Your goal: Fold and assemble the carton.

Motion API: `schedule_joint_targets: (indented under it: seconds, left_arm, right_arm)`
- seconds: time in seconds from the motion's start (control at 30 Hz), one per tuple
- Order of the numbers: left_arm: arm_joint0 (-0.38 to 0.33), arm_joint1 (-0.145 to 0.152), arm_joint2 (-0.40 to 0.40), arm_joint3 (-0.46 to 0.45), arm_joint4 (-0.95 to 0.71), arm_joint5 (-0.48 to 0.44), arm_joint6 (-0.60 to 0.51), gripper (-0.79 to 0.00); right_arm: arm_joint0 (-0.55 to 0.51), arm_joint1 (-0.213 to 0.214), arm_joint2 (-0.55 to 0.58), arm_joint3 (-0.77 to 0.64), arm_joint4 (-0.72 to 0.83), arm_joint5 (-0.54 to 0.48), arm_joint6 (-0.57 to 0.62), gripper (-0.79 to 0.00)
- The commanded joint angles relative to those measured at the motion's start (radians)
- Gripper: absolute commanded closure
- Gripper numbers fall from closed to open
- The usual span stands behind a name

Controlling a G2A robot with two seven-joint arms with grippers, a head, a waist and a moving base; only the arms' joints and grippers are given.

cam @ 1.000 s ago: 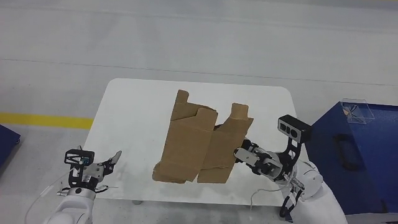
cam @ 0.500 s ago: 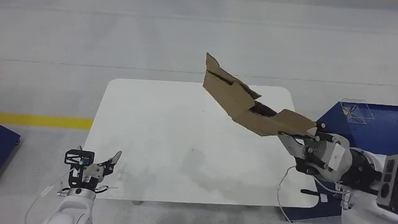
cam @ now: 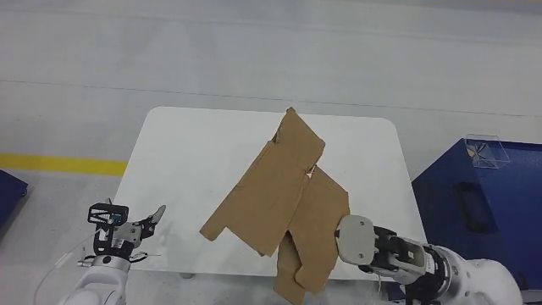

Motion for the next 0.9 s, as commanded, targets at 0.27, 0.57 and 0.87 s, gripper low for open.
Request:
schedule_joint_targets:
  seconds: [0.27, 0.57, 0.87]
  left_arm:
    - [0.0, 0.0, 0.0, 0.0, 0.0, 0.0, 0.0, -0.785]
    - [0.0, 0.0, 0.0, 0.0, 0.0, 0.0, 0.0, -0.785]
    - [0.0, 0.0, 0.0, 0.0, 0.0, 0.0, 0.0, -0.785]
  right_arm:
    - [-0.102, 0.006, -0.087, 0.0, -0.205, 0.307, 0.02, 0.0]
    - [-0.04, 0.023, -0.023, 0.0, 0.444, -0.247, 0.031, 0.0]
    - [0.01, 0.053, -0.101, 0.115, 1.165, -0.884, 0.367, 0.0]
